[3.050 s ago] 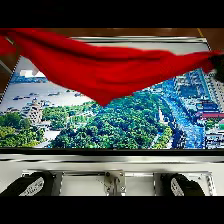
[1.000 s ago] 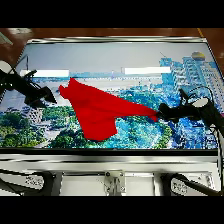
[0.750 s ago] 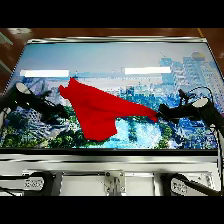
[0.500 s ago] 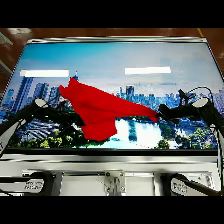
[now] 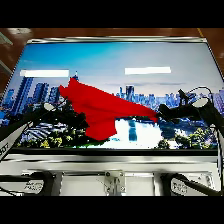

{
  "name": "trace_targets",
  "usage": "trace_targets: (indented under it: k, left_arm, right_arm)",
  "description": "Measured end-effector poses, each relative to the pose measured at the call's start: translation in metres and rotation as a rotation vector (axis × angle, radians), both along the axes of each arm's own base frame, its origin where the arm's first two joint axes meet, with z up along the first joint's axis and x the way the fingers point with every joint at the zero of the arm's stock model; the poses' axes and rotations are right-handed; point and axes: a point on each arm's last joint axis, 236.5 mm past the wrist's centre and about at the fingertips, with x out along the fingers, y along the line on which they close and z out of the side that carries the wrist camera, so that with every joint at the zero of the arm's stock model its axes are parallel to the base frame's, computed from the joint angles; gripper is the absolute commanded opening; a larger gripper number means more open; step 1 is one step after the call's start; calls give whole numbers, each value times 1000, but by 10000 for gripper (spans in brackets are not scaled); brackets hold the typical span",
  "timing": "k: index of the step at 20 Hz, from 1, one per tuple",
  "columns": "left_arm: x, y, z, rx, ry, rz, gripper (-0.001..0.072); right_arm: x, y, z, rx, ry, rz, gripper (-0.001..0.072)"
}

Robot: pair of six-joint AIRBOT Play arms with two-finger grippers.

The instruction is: Fold the shirts.

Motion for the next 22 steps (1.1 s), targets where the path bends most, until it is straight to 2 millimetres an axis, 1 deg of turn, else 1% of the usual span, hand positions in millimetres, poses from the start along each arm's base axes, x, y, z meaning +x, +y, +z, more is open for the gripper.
trace_targets:
  k: [2, 3, 4, 5, 6, 7, 8, 9, 10, 11, 12, 13, 14, 15, 16, 17, 18, 19, 20, 22]
  left_arm:
    - [11, -4, 13, -19, -71, -29, 40]
    - [19, -5, 27, -25, -125, -49, 40]
    - [28, -6, 45, -24, -194, -71, 40]
    - [38, -4, 70, -13, -281, -98, 41]
    - [51, 1, 100, 8, -385, -116, 41]
    - [65, 9, 143, 33, -513, -126, 41]
    - [76, 18, 192, 58, -648, -128, 42]
    - [88, 33, 255, 89, -813, -100, 42]
    - [93, 50, 319, 127, -974, -61, 42]
    - [89, 70, 393, 170, -1154, -3, 42]
    - [75, 89, 464, 217, -1325, 55, 42]
    - [53, 103, 524, 260, -1470, 101, 42]
    - [26, 111, 575, 296, -1597, 136, 42]
    - [-4, 116, 620, 330, -1717, 167, 42]
    - [-29, 117, 650, 357, -1802, 186, 42]
    - [-53, 118, 674, 384, -1875, 206, 43]
    - [-71, 118, 689, 395, -1922, 222, 43]
    - [-82, 116, 697, 398, -1944, 228, 43]
    - [-89, 115, 699, 404, -1948, 227, 43]
    - [-94, 114, 699, 411, -1945, 223, 43]
  right_arm:
    - [-1, 2, 1, 11, 2, 2, 67]
    - [-1, 5, 5, 22, -10, 15, 67]
    - [2, 9, 12, 37, -39, 30, 67]
    - [5, 14, 25, 49, -82, 58, 67]
    - [9, 18, 42, 54, -142, 92, 67]
    - [16, 20, 65, 47, -219, 123, 66]
    - [24, 21, 92, 30, -309, 155, 66]
    - [31, 21, 128, 3, -418, 186, 66]
    - [38, 21, 167, -29, -533, 202, 66]
    - [43, 19, 214, -70, -663, 205, 66]
    - [44, 18, 259, -106, -784, 191, 66]
    - [39, 17, 310, -138, -910, 159, 66]
    - [31, 15, 354, -159, -1018, 119, 65]
    - [18, 14, 395, -172, -1116, 77, 66]
    - [2, 14, 431, -182, -1201, 42, 66]
    - [-13, 15, 455, -188, -1261, 19, 66]
    - [-26, 15, 473, -197, -1304, 1, 66]
    - [-39, 15, 486, -206, -1334, -11, 66]
    - [-49, 16, 493, -217, -1350, -14, 66]
    - [-64, 17, 499, -239, -1360, -13, 66]
